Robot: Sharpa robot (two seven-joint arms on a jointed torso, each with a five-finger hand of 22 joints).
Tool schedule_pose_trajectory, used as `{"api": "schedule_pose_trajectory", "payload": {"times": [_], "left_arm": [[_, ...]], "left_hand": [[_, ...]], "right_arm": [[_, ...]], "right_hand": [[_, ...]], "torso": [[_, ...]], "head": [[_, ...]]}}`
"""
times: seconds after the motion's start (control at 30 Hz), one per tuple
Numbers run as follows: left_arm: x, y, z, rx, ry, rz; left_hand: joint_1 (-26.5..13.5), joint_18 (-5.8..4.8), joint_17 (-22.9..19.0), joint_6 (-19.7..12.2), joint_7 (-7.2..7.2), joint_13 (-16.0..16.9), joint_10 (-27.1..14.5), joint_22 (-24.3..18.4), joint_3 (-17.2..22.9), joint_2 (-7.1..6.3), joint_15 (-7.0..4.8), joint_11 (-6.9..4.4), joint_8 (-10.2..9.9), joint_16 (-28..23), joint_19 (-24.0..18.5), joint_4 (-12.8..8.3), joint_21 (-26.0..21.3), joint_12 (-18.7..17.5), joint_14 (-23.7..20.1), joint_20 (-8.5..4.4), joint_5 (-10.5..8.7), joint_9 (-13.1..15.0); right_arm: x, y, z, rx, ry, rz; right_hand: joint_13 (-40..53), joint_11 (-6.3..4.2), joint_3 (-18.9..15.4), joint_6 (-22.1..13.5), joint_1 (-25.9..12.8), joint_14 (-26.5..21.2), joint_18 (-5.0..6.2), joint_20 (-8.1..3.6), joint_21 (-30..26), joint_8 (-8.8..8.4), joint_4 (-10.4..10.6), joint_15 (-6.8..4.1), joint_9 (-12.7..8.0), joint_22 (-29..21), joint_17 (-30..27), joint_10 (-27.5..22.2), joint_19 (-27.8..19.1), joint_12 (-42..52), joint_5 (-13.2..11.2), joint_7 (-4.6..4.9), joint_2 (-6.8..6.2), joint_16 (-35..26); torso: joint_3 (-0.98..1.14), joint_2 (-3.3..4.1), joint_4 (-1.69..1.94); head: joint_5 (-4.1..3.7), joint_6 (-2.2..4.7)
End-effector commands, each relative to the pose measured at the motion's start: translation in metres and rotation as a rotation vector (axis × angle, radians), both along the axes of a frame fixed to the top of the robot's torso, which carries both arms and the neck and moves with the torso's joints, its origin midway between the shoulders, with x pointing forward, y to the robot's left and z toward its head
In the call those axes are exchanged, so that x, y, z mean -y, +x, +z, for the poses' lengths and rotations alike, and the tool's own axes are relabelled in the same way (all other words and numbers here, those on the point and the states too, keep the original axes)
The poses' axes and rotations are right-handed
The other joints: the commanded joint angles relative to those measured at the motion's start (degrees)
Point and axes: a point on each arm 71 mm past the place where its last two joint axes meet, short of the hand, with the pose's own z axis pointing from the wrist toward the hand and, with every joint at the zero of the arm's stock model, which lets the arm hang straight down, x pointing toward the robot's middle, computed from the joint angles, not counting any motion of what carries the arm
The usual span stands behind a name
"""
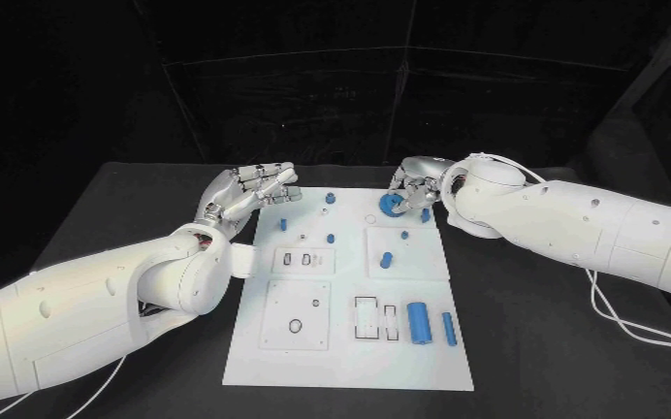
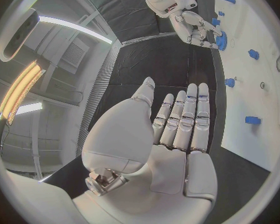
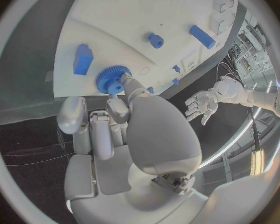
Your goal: Assemble the parts on the task board
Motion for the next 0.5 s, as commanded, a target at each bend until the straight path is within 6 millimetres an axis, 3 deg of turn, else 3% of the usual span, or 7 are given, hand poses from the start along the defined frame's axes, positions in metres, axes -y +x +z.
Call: {"api": "schedule_pose_trajectory", "payload": {"times": [0.03, 0.33, 0.5], "left_arm": [[0.002, 0.0, 0.001, 0.003, -0.007, -0.014], [0.0, -0.001, 0.002, 0.004, -0.008, -0.007], [-0.001, -0.001, 0.002, 0.003, -0.012, -0.003]], "left_hand": [[0.12, 0.28, -0.06, -0.01, 2.38, -0.02, -0.45, -0.05, -0.03, 0.16, -0.15, -0.02, -0.27, -0.29, 0.32, -0.45, -0.38, -0.36, 0.38, -0.09, 0.28, 0.0], [0.14, 0.28, -0.06, -0.02, 2.38, -0.02, -0.46, -0.07, 0.01, 0.25, -0.15, -0.02, -0.28, -0.31, 0.33, -0.49, -0.41, -0.37, 0.39, -0.09, 0.29, 0.0], [0.14, 0.28, -0.06, -0.01, 2.38, -0.02, -0.45, -0.07, 0.03, 0.3, -0.15, -0.02, -0.28, -0.31, 0.34, -0.5, -0.42, -0.36, 0.4, -0.09, 0.29, 0.0]], "right_arm": [[-0.002, 0.0, 0.004, 0.056, 0.014, 0.007], [-0.014, -0.012, 0.011, 0.102, 0.086, 0.038], [-0.03, -0.023, 0.018, 0.152, 0.108, 0.086]], "right_hand": [[1.35, -0.18, 1.56, 1.89, 0.68, 4.13, -0.36, 0.13, 0.4, 0.96, -0.08, -0.06, 0.41, 0.33, 5.18, 1.05, 0.45, 1.32, 0.0, -0.4, 0.59, 0.29], [2.95, -0.77, 3.66, 4.26, -0.42, 4.11, -0.38, -0.3, 0.54, 1.6, -0.1, -0.56, 0.64, 0.53, 5.15, 2.0, 0.48, 2.8, 0.5, -1.15, 0.21, 0.26], [2.86, -0.84, 4.28, 4.39, -0.69, 4.17, -0.39, -0.41, 0.58, 1.48, -0.18, -0.65, 0.6, 0.6, 5.45, 1.9, 0.5, 2.6, 0.82, -1.21, -0.06, 0.35]], "torso": [[-0.02, -0.01, 0.04], [-0.05, -0.11, -0.14], [-0.09, -0.05, 0.04]], "head": [[-0.06, 0.08], [-0.12, -0.02], [-0.33, 0.06]]}}
